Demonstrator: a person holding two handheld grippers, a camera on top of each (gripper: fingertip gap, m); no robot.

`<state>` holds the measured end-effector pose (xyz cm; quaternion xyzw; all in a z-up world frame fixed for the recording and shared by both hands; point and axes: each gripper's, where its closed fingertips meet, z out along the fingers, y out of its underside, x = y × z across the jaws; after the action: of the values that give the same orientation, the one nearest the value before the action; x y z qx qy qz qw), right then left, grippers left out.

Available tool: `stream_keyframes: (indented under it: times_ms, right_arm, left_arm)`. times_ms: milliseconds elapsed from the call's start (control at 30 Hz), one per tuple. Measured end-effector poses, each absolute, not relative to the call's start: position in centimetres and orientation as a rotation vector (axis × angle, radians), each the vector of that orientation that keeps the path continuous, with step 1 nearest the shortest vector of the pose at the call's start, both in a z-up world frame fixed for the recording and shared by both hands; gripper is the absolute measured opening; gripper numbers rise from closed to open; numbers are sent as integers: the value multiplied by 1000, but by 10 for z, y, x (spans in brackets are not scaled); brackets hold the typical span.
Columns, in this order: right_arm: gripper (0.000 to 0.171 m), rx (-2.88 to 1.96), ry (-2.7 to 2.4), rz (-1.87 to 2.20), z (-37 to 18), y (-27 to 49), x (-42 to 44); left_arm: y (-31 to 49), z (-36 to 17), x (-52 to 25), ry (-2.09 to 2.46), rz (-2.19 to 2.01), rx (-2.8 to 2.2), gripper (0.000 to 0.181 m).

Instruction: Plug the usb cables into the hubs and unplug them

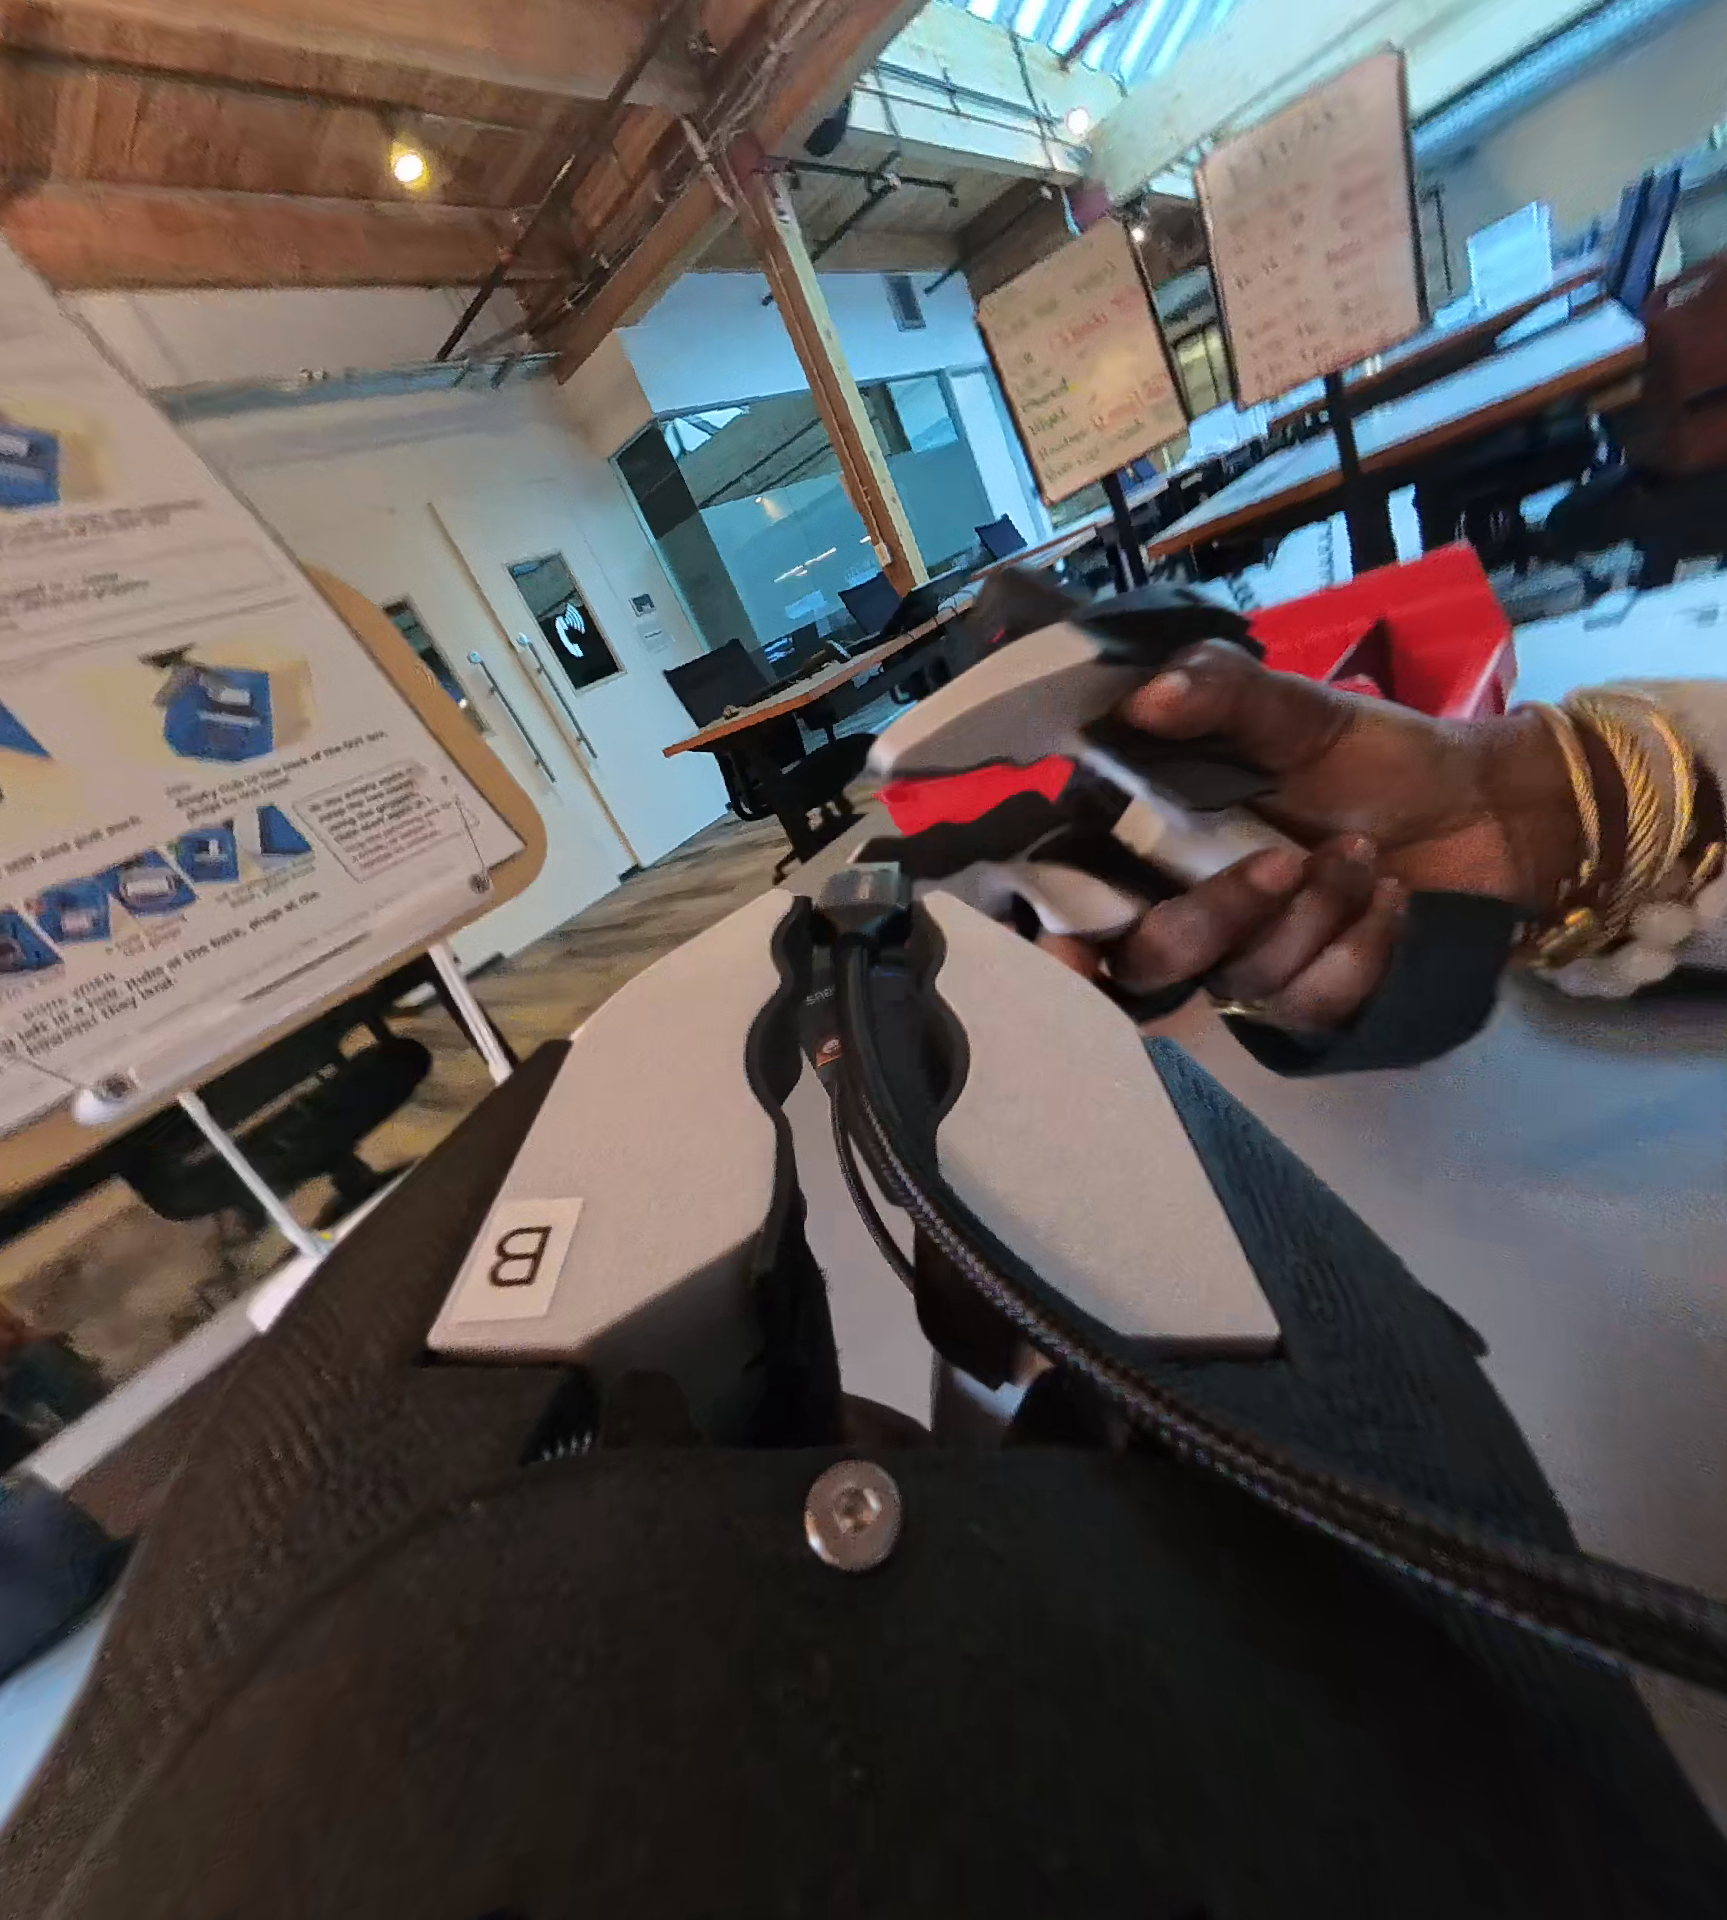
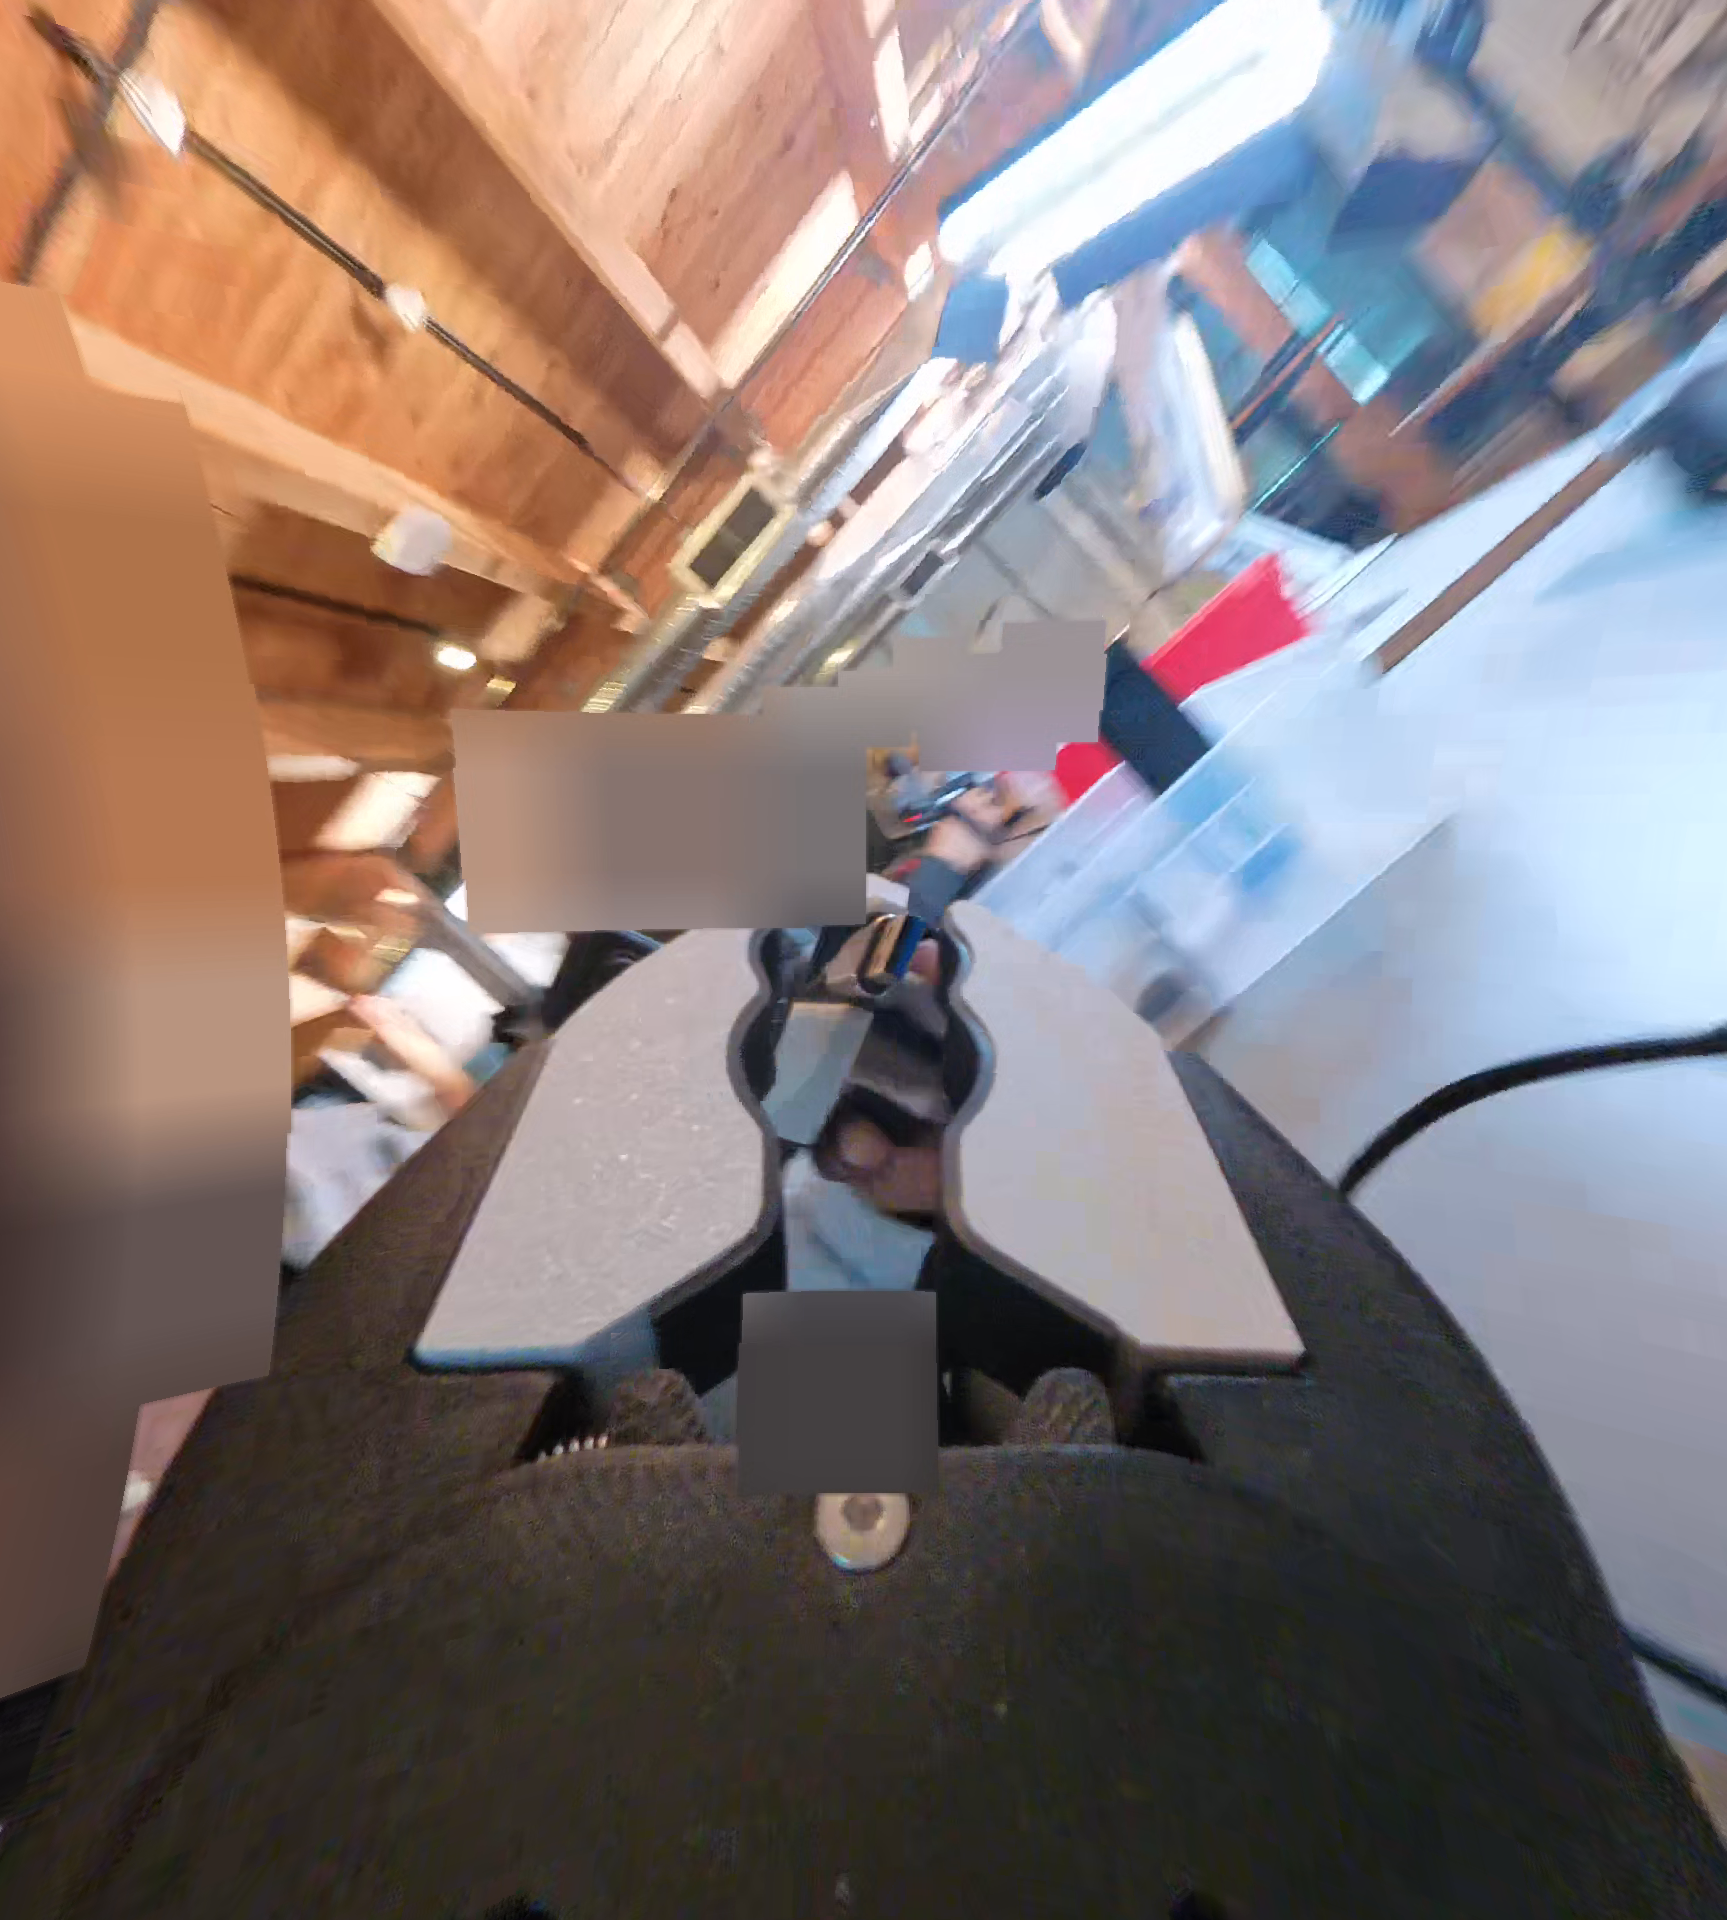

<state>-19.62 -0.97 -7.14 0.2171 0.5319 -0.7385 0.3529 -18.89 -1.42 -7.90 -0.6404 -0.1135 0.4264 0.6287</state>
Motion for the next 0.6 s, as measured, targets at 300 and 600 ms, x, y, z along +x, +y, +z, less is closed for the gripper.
stream_keyframes:
  times_ms: [300, 600]
  right_arm:
    - [68, 1003, 2763, -1945, -151, 66, -302]
    - [28, 856, 2815, -1867, -188, 29, -312]
  left_arm:
    - [-48, -79, -214, -578, 723, -1330, 18]
    - [-56, -96, -229, -649, 738, -1362, 18]
